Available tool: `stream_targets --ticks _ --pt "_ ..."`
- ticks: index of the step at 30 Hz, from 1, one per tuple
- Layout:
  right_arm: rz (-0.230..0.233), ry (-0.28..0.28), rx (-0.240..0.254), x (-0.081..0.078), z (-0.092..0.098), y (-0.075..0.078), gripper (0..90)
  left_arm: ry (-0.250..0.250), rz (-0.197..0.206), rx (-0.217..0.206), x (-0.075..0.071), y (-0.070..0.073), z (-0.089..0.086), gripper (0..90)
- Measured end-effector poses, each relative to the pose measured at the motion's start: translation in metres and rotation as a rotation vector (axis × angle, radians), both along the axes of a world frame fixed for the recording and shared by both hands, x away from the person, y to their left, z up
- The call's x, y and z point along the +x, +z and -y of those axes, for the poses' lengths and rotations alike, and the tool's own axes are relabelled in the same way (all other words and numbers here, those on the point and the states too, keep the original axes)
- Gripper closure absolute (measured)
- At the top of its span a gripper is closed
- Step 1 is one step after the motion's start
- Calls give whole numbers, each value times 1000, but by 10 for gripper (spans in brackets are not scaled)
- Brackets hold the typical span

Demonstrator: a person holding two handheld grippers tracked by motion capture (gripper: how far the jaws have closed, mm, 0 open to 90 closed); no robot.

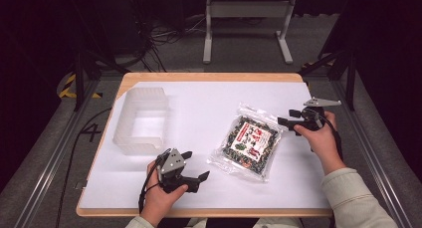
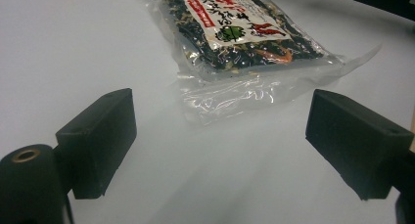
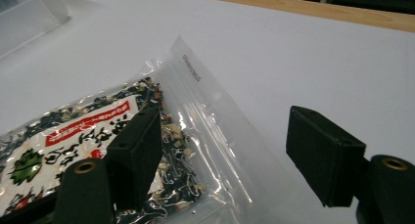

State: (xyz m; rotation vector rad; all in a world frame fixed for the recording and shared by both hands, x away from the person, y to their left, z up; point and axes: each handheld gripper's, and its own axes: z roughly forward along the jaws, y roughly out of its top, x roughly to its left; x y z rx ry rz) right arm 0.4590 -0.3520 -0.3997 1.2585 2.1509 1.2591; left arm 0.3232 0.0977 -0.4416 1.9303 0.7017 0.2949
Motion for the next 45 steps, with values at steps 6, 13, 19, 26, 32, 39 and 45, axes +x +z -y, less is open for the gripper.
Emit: stream_targets --ticks 6,13,19,26,32,39,45 --pt "-14 -25 5 8 6 -7 298 -5 4 3 0 0 0 126" --pt "-45 -15 45 15 10 -16 298 -5 6 7 0 0 2 126" --pt "-96 -6 56 19 9 -24 340 -8 5 5 -1 0 1 125" --pt "-138 4 56 21 8 -30 395 -12 6 12 0 -1 2 125" --pt "-186 10 73 21 8 -33 462 -13 5 11 -1 -1 2 125" --pt "-231 19 99 21 8 -34 552 -7 0 18 -1 -1 3 126" --pt "-254 9 125 21 11 -35 638 -4 0 19 -1 -2 3 126"
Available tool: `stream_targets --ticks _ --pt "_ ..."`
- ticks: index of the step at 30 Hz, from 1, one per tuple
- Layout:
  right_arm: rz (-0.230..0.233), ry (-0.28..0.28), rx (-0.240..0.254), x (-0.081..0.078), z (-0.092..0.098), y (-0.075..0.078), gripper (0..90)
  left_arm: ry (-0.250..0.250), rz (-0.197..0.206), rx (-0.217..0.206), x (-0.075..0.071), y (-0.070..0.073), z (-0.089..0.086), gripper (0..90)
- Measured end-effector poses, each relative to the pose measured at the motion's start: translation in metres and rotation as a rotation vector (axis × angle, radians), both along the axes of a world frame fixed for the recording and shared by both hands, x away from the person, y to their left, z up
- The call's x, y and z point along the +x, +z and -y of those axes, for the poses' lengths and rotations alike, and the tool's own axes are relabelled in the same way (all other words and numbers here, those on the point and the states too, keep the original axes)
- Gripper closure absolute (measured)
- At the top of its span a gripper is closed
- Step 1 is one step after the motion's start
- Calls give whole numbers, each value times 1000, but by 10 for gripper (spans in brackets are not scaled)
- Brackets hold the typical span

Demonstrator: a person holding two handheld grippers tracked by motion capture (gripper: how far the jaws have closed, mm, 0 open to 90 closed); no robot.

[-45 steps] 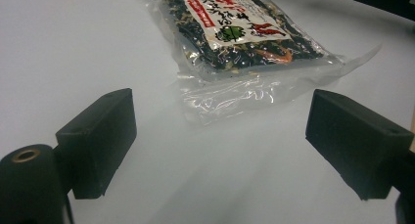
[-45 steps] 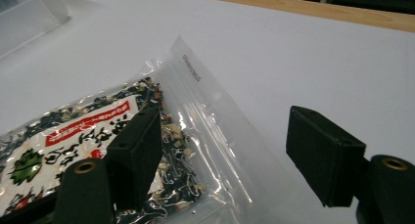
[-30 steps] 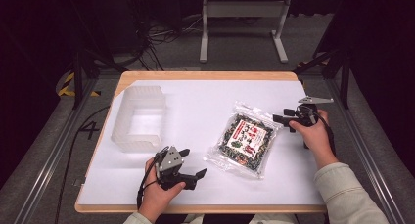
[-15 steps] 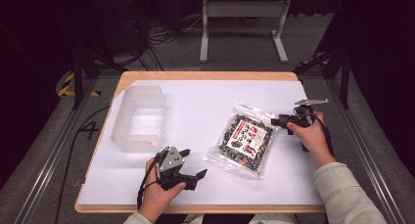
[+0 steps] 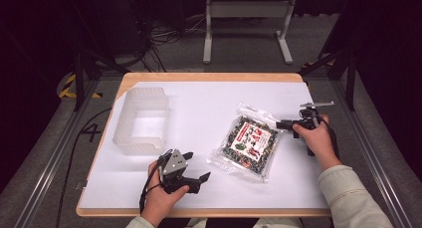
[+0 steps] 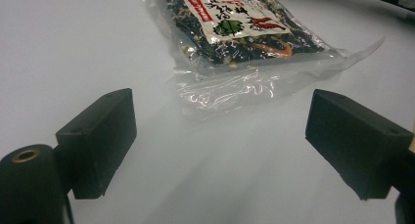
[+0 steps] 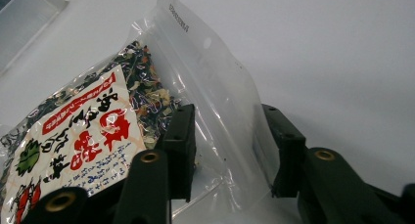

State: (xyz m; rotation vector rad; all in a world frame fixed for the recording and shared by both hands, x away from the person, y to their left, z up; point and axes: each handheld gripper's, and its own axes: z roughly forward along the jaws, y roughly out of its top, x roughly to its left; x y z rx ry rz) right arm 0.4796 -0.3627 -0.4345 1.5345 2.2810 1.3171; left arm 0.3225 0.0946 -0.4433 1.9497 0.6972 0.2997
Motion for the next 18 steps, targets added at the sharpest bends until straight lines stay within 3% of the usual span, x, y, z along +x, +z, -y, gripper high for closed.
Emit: stream_targets --ticks 5,13,18 --pt "-21 -3 -12 0 0 -1 730 11 -8 9 0 -1 0 132" --pt "-15 10 -31 -2 -2 2 888 11 -4 8 0 -1 0 132" --pt "9 31 -67 -4 -5 4 899 12 -6 6 0 -1 0 132"
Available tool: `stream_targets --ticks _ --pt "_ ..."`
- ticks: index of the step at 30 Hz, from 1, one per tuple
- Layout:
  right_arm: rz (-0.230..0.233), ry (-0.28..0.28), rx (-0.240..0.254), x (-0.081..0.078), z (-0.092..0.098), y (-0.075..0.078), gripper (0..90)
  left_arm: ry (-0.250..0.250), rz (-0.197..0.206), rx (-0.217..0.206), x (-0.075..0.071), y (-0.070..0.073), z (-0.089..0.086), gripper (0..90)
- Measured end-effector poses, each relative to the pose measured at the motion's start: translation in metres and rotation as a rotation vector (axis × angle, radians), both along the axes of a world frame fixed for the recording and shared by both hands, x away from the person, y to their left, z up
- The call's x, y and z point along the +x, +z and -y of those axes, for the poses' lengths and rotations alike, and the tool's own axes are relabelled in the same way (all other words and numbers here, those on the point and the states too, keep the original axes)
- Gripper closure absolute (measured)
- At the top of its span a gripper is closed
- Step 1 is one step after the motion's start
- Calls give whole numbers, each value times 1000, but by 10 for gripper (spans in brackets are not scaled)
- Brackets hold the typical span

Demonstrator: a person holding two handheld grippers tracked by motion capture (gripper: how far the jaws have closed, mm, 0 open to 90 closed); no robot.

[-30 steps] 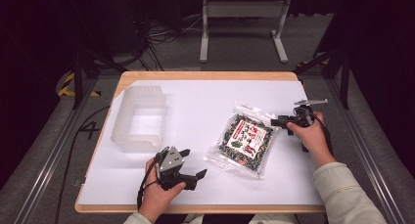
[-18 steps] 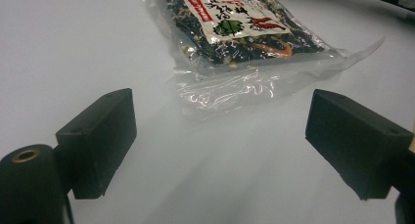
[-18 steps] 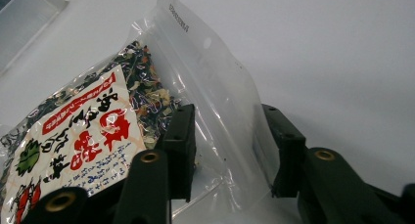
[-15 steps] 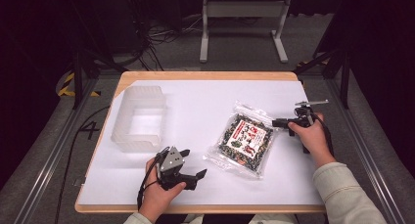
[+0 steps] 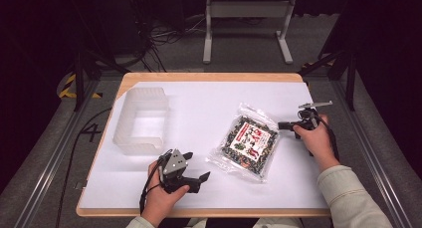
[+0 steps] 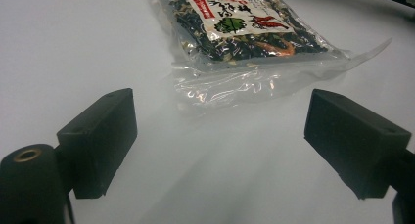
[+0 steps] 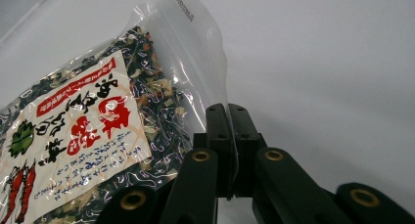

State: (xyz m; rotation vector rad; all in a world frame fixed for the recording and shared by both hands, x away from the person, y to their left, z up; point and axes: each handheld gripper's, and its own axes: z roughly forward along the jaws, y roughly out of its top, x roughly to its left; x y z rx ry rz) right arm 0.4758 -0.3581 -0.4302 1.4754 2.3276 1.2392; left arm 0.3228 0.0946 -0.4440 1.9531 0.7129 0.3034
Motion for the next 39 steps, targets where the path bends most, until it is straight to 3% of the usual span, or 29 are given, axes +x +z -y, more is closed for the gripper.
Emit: stream_targets --ticks 5,8,17,23,28,31,33,36,39 --pt "48 15 -45 -5 -4 8 900 3 -14 -34 2 1 -2 130" --pt "84 22 -34 -9 -4 16 900 -1 -27 -70 5 2 -2 105" --pt "201 27 -6 -28 -5 48 900 -30 -4 -142 10 16 4 75" --pt "294 51 11 -43 -7 72 900 -12 -18 -107 17 26 3 151" --pt "368 60 35 -57 -8 90 900 -16 -6 -132 25 37 4 228" --pt "417 70 43 -68 -11 101 900 -16 -19 -123 29 45 6 233" --pt "450 79 41 -75 -13 107 900 -20 6 -132 32 50 9 232" --pt "499 103 45 -88 -17 116 900 -31 10 -153 35 57 13 233" --pt "546 132 53 -100 -22 125 900 -27 24 -138 37 63 16 223"
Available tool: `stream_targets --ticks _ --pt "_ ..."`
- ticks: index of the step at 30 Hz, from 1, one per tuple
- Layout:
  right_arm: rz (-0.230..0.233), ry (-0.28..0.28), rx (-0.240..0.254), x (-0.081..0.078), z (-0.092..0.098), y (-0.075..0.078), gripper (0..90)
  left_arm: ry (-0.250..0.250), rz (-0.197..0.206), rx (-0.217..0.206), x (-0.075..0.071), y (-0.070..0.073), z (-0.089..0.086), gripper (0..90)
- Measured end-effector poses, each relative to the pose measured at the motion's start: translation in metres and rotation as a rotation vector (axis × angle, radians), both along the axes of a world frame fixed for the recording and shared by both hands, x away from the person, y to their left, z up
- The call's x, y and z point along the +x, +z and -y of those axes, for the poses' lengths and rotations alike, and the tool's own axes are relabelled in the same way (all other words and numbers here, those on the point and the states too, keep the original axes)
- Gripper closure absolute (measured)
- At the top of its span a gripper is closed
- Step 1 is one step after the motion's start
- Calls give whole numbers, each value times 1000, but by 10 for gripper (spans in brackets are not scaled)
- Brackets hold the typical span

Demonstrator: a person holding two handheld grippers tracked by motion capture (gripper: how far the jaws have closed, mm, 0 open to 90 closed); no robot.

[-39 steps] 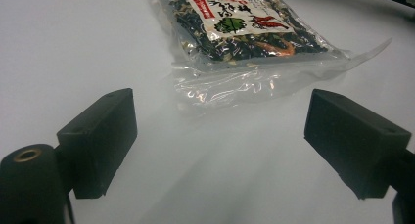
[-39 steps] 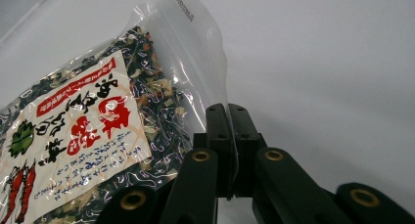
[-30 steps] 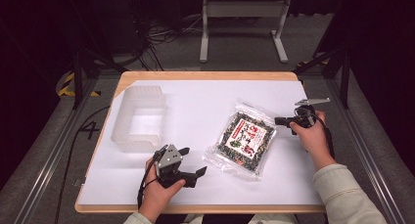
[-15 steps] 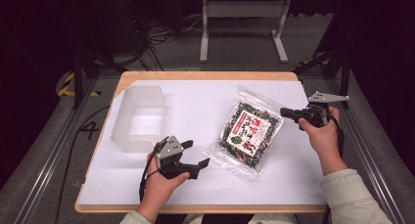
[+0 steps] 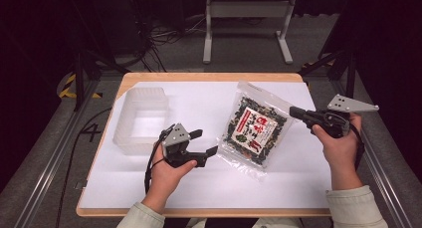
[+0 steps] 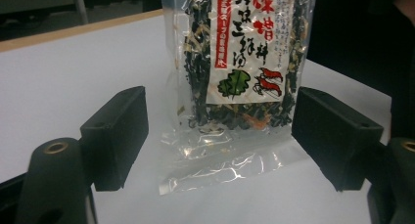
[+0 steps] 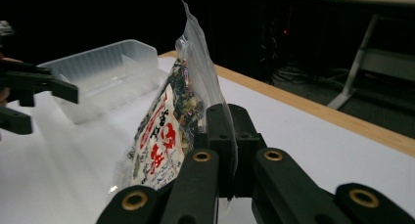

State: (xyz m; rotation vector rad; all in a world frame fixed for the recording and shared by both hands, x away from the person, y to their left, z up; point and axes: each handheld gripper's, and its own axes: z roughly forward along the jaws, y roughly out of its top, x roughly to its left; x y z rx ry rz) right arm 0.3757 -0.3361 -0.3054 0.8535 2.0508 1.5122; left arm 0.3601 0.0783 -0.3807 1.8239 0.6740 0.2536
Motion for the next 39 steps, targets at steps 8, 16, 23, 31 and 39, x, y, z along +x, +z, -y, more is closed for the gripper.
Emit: stream_targets --ticks 8,16,23,31,39 --pt "101 40 -59 -27 -12 26 900 -21 36 68 9 20 -2 181" --pt "181 54 -82 -41 -16 35 900 -35 33 41 13 29 3 200" --pt "222 80 -74 -48 -18 40 900 -65 69 12 14 31 7 223" --pt "248 154 -68 -52 -27 42 900 -93 98 -47 11 36 3 191" --pt "245 223 -67 -58 -40 44 900 -124 105 -99 2 46 2 125"
